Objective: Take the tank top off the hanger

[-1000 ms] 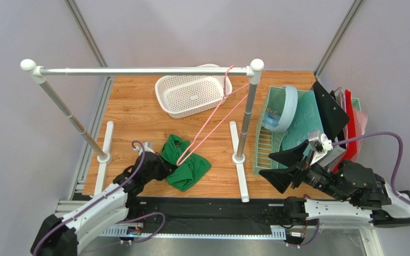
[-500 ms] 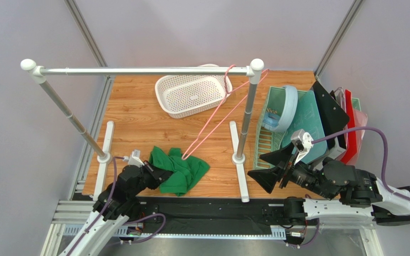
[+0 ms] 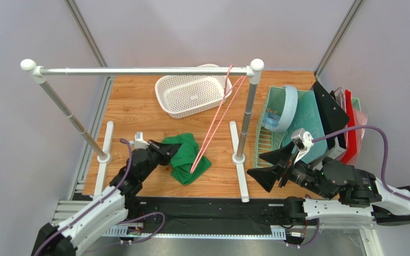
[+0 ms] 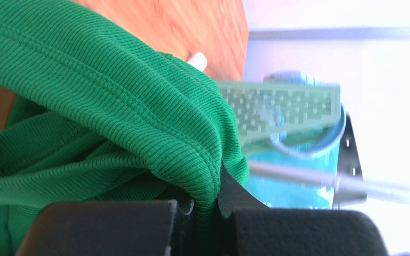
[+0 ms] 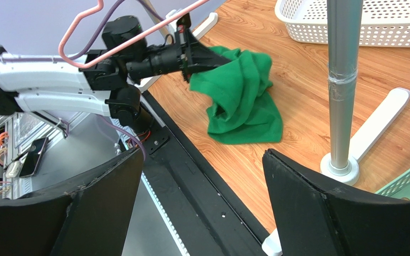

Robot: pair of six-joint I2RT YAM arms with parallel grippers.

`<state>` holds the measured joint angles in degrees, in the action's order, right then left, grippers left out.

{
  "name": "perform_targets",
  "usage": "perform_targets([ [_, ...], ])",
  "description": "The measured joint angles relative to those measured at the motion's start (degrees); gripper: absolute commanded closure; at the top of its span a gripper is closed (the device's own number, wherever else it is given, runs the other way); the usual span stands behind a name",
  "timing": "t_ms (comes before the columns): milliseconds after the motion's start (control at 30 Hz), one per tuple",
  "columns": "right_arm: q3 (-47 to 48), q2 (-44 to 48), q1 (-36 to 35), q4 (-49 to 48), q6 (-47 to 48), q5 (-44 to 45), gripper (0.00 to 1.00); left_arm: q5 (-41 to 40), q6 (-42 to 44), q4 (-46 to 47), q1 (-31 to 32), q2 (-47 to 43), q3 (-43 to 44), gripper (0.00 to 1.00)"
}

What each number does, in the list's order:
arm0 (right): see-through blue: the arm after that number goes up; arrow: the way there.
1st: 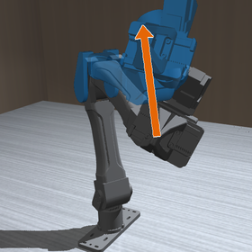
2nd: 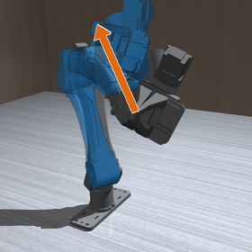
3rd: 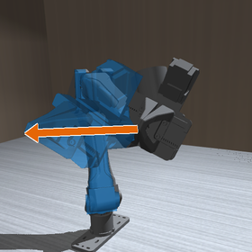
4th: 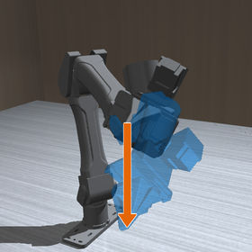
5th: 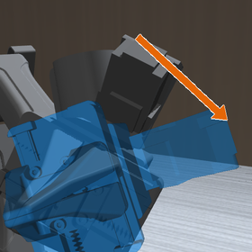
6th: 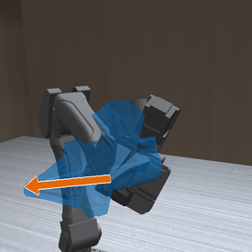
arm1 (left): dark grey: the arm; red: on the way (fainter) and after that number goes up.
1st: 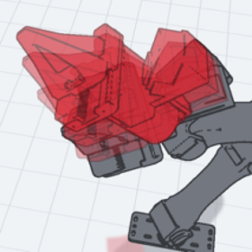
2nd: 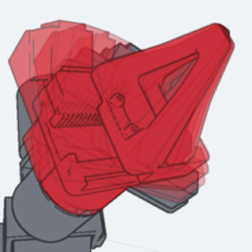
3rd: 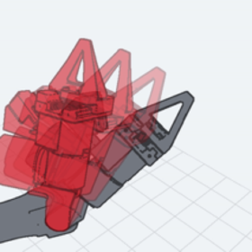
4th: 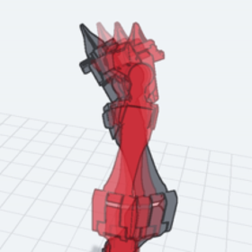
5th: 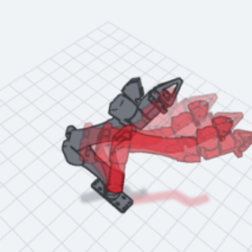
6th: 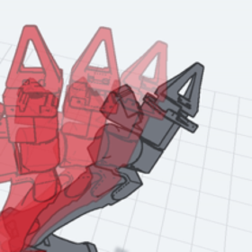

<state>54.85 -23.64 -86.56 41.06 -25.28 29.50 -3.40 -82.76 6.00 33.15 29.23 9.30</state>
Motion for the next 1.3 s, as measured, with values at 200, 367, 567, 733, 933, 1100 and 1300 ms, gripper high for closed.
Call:
perform_targets([
  [200, 0.0, 0.0, 0.0, 0.1, 0.0, 1.2, 0.12, -4.7, -1.9, 20.9, -3.7, 23.8, 8.3, 1.00],
  [367, 0.0, 0.0, 0.0, 0.3, 0.0, 2.4, 0.11, -5.3, -4.3, 34.9, -8.7, 41.3, 20.2, 1.00],
  [567, 0.0, 0.0, 0.0, 0.4, 0.1, 3.7, 0.11, -2.8, -6.5, 44.2, -12.6, 61.3, 37.9, 1.00],
  [733, 0.1, 0.0, 0.0, 0.7, 0.1, 5.0, 0.10, -1.1, -7.5, 46.7, -14.4, 74.4, 51.5, 1.00],
  [933, 0.1, 0.0, 0.0, 1.4, 0.3, 6.2, 0.10, -0.7, -8.9, 47.1, -15.7, 88.8, 66.0, 1.00],
  [1100, 0.1, 0.0, 0.0, 1.6, 0.3, 6.5, 0.10, -0.5, -9.1, 46.7, -16.3, 98.2, 72.6, 1.00],
  [1300, 0.1, 0.0, 0.0, 1.6, 0.2, 6.7, 0.09, -0.5, -8.4, 42.9, -17.1, 100.3, 73.2, 1.00],
])
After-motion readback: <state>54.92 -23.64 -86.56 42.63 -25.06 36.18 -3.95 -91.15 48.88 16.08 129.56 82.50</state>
